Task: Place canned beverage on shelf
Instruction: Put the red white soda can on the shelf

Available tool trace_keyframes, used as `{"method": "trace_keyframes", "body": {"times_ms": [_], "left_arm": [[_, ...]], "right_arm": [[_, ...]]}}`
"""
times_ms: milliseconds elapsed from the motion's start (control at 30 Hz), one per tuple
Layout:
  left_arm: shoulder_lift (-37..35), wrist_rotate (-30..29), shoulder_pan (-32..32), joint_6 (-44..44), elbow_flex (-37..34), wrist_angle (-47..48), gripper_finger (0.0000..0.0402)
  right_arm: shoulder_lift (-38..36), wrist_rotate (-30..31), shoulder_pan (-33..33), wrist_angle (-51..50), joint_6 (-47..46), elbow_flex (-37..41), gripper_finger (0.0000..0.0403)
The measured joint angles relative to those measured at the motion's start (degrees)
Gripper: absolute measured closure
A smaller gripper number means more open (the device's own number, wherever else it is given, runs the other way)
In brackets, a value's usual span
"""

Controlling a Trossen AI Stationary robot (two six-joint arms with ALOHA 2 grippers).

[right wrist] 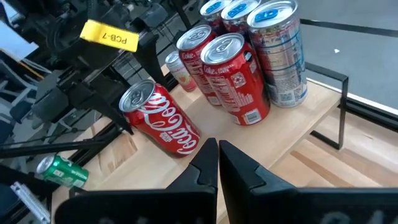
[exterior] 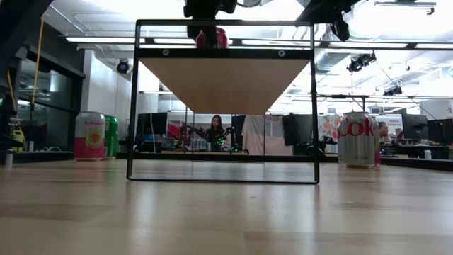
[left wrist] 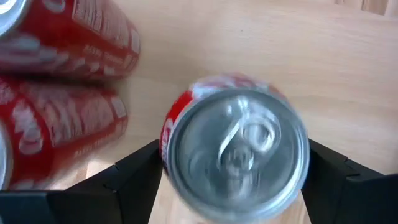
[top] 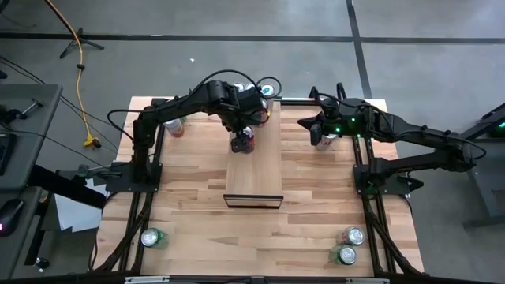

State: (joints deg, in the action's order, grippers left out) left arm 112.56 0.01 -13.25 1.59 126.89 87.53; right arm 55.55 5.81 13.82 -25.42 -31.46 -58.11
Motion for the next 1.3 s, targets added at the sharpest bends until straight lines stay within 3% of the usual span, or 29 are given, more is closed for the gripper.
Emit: {"method": "trace_keyframes", "body": {"times_ms": [133, 267, 400, 533, 800, 900, 967, 1100, 1300], "left_arm": [[-2.5, -1.7, -0.5, -3.5, 0.0, 2.1, 0.012], [-6.8, -7.1, -0.7, -6.2, 0.0, 1.4, 0.0119], [-13.9, -11.3, -0.6, -7.4, -3.9, -9.2, 0.0119], [-23.6, -11.1, 0.2, -7.5, -17.3, -26.3, 0.0119], [-42.0, -8.9, 3.9, -11.2, -57.5, -61.1, 0.0119], [-46.6, -9.6, 6.0, -12.9, -67.5, -74.4, 0.0119], [-48.4, -11.1, 6.8, -10.9, -71.5, -78.6, 0.0119], [-49.9, -13.1, 7.5, -4.8, -74.5, -78.5, 0.0119], [-51.2, -13.3, 7.7, 1.3, -74.5, -78.5, 0.0119]], "right_arm": [[0.0, -0.3, 0.0, 0.0, 0.3, 0.0, 0.0402], [0.0, -0.3, 0.0, 0.3, 0.4, 0.0, 0.0402], [0.0, -1.1, 0.0, 1.7, 0.4, 0.0, 0.0402], [0.0, -4.1, -0.2, 4.5, 0.4, 0.0, 0.0402], [0.3, -5.0, -4.0, 8.4, 3.5, 0.0, 0.0402], [1.4, -4.8, -5.0, 10.5, 4.7, 0.0, 0.0402], [3.0, -4.8, -5.5, 12.3, 4.8, 0.0, 0.0402], [8.5, -4.7, -6.5, 18.2, 5.0, 0.0, 0.0388], [16.3, -4.8, -6.9, 23.5, 6.1, 0.0, 0.0293]]}}
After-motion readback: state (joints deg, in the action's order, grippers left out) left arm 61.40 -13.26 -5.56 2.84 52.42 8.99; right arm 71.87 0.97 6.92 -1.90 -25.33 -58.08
